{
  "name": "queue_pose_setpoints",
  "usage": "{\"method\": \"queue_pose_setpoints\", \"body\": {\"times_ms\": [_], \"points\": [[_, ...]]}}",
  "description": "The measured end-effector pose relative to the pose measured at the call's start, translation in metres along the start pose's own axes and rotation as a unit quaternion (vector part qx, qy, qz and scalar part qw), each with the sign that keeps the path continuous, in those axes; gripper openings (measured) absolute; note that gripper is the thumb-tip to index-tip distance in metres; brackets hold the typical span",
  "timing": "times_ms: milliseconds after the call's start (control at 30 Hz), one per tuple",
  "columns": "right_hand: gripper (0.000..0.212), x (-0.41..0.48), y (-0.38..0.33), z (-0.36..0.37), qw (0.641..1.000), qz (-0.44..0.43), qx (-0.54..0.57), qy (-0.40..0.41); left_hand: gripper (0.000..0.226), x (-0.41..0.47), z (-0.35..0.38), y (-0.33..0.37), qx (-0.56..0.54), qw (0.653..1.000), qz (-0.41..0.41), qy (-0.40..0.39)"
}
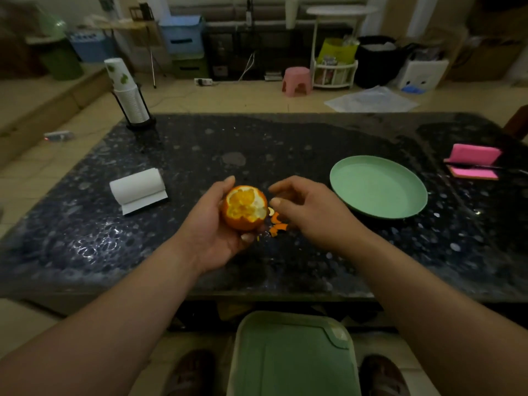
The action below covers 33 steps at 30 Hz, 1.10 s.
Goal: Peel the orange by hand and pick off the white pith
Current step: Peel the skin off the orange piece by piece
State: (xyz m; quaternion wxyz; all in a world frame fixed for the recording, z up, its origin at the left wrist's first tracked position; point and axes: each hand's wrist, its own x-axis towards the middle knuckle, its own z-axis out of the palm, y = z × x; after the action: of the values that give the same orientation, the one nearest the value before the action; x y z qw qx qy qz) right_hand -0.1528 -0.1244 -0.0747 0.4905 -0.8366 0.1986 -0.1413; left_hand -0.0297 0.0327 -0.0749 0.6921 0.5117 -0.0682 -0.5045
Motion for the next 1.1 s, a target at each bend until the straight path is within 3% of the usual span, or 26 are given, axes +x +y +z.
{"method": "queue_pose_setpoints", "body": {"times_ms": [133, 300, 500, 733, 933, 1100], "points": [[0.028, -0.013, -0.017, -0.008, 0.998, -0.026, 0.034, -0.045, 0.046, -0.016, 0.009, 0.017, 0.040, 0.999, 0.022, -0.024], [0.013, -0.010, -0.018, -0.010, 0.997, -0.017, 0.067, -0.019, 0.075, -0.012, 0.013, 0.014, 0.079, 0.996, 0.051, 0.009], [0.028, -0.012, 0.002, -0.008, 1.000, -0.022, 0.011, -0.018, 0.069, 0.002, 0.014, 0.003, 0.086, 0.996, 0.030, -0.011], [0.017, -0.007, 0.014, -0.002, 0.997, -0.006, -0.076, -0.013, 0.061, 0.025, 0.012, -0.004, 0.120, 0.993, 0.016, -0.006], [0.007, 0.004, 0.013, 0.012, 0.994, 0.009, -0.078, 0.071, 0.043, 0.037, 0.020, -0.008, 0.116, 0.991, 0.057, 0.022], [0.001, 0.010, 0.014, 0.021, 0.996, 0.034, -0.010, 0.079, 0.046, 0.041, 0.017, -0.008, 0.101, 0.992, 0.059, 0.036]]}}
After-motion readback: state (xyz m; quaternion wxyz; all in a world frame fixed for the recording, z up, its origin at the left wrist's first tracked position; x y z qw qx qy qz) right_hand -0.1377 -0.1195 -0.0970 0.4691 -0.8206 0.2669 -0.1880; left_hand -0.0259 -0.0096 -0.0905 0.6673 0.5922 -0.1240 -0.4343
